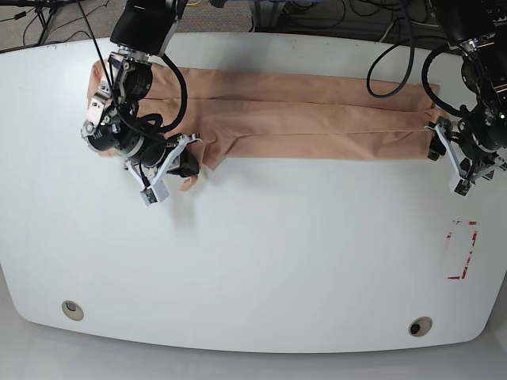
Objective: Layout the t-shirt on the table in an organized manner, then fold the t-shirt properly
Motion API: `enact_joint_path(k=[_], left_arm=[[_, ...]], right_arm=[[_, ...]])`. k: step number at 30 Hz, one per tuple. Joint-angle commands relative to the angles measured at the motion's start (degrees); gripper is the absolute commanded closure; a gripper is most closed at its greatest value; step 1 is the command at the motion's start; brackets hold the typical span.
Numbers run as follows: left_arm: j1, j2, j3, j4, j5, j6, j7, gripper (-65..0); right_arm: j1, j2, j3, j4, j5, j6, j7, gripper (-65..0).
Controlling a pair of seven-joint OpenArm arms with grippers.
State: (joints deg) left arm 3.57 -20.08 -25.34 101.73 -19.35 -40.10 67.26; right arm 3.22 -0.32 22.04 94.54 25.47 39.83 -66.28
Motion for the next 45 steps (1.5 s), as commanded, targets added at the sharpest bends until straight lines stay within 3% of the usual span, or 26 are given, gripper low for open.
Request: enact_joint_path(k=[1, 7, 12, 20, 23, 28, 31, 37, 45], left_arm=[[-0.89, -1.07, -0.28, 0.03, -0.38, 0.10, -0.94, -39.7], [-0.72, -1.07, -0.28, 0.03, -0.38, 0.10, -0.94, -39.7], [-0.72, -0.98, -0.28, -0.06, -0.38, 0.10, -0.94, -39.7], [-0.63, -0.98, -0.20, -0.06, -0.38, 0.10, -0.94, -39.7], [-0.63, -0.98, -0.20, -0.06, -0.29, 0.10, -0.94, -39.7], [-0.63, -0.98, -0.11, -0.06, -0.29, 0.10, -0.94, -39.7], [-0.63, -0.98, -0.11, -0.06, -0.29, 0.10, -0.94, -39.7], [-0.63, -0.98, -0.11, -0.06, -0.29, 0.10, -0.94, -39.7], [-0.63, -0.89, 0.33, -0.06, -0.29, 0.10, -0.94, -39.7]], right_arm=[[-2.56, 0.62, -0.02, 5.81, 9.29, 0.17, -2.07, -2.4], [-7.40, 2.65, -0.46, 9.77, 22.04, 0.17, -6.82, -2.5], [-11.53, 5.28, -2.31, 10.03, 30.22, 0.17, -7.43, -2.7], [-15.66, 10.47, -6.00, 10.03, 38.39, 0.17, -7.43, -5.5], [-17.07, 12.67, -6.61, 10.03, 41.56, 0.17, -7.43, -18.2], [-19.27, 15.48, -6.88, 10.03, 46.04, 0.17, -7.43, -45.3], [-20.23, 17.15, -7.05, 10.03, 48.33, 0.17, -7.52, -50.9], [-19.80, 19.00, -4.06, 9.77, 48.06, 0.17, -6.99, -45.8], [-15.93, 16.01, -1.69, 9.59, 34.97, 0.17, -6.64, -36.9]])
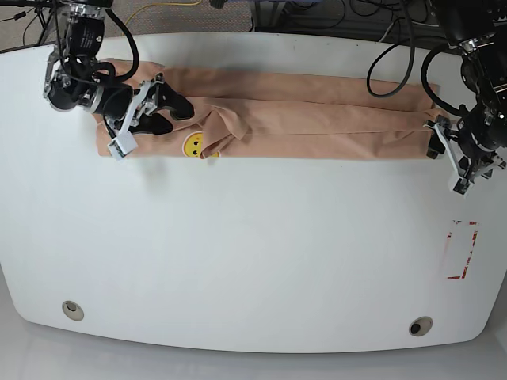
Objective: Layout the t-shirt on the table in an organized manner, then fold the t-shirt properly
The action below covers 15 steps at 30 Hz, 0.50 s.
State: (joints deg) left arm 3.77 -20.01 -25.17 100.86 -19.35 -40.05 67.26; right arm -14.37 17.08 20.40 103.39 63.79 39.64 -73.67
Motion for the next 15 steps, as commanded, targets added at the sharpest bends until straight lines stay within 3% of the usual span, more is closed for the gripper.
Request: enact_joint_path(k=[1, 8, 15], left_arm=[[-0.83, -0.96, 0.42, 0.81, -0.29, 0.05, -0.94, -39.7], [-0.83, -0.96, 1.92, 0.81, -0.29, 0.05, -0.94, -39.7], [-0.83, -0.96, 1.92, 0.81, -0.29, 0.05, -0.94, -39.7]], right_arm=[[2.02, -2.00, -0.14, 0.74, -5.20, 0.36, 0.75, -36.1], [2.11, -6.31, -1.90, 0.74, -18.47, 0.36, 0.75, -29.2], [-1.50, -5.87, -5.50, 0.83, -20.58, 0.36, 0.75, -27.6]])
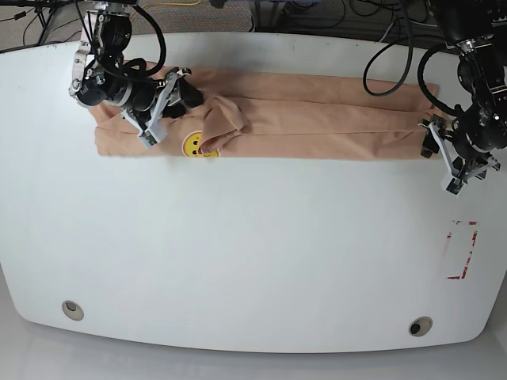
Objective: Layout the t-shirt on the table in an organized manner, then fold the t-shirt properly
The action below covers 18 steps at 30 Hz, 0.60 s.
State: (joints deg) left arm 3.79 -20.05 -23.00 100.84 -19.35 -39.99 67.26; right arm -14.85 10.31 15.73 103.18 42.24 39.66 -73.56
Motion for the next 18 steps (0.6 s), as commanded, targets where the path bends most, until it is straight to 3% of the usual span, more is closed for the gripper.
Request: enact_joint_path(k=[1, 11, 18], left_arm=[[-0.94, -0.91, -0.34, 0.83, -0.29, -0.01, -0.94, -39.7], [-0.94, -0.91, -0.51, 0.92, -0.38, -0.01, -0.94, -39.7], [-0.94, -0.91, -0.25, 0.92, -0.38, -0.01, -0.94, -39.7]], right_arm=[[-1.46, 1.34, -1.09, 1.22, 0.97, 0.34, 0.55, -27.6], [-4.80, 7.58, -5.13, 7.37, 8.79, 0.34, 0.37, -27.6], [-0.49, 5.91, -3.02, 7.81, 9.94, 0.34, 0.64, -27.6]])
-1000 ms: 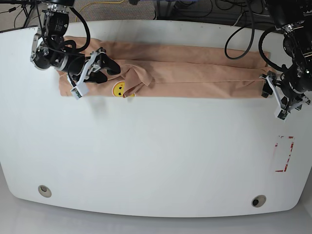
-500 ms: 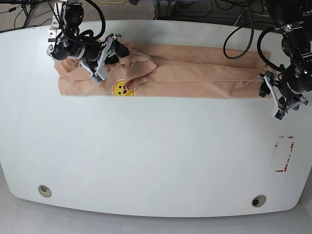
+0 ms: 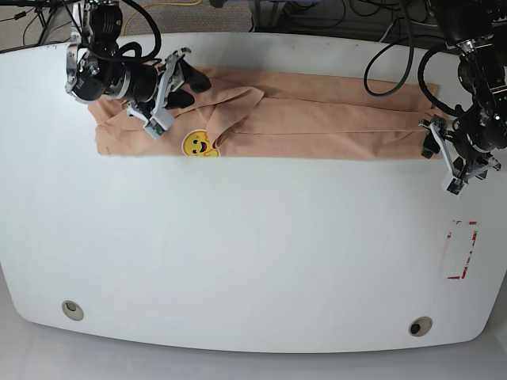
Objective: Layout the t-shirt on the table in an organized manner, then fold the t-shirt properly
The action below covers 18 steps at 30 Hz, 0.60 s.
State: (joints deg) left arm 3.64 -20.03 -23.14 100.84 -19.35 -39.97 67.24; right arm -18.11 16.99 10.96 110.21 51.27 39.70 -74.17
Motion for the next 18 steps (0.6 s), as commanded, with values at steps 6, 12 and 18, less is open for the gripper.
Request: enact_joint_path(k=[6, 12, 18], left_arm=[[-0.78, -0.94, -0.12, 0.92, -0.38, -0.03, -0.91, -39.7], [-0.78, -0.94, -0.29, 0.92, -0.38, -0.03, -0.91, -39.7], [-0.78, -0.94, -0.38, 0.92, -0.38, -0.03, -0.91, -39.7]], right_arm=[[6.28, -3.94, 2.53, -2.57, 0.82, 0.30, 1.25, -27.6], [7.16, -7.02, 2.01, -8.28, -1.02, 0.30, 1.95, -27.6], [9.27, -9.21, 0.34, -11.27, -3.92, 0.30, 4.33, -27.6]])
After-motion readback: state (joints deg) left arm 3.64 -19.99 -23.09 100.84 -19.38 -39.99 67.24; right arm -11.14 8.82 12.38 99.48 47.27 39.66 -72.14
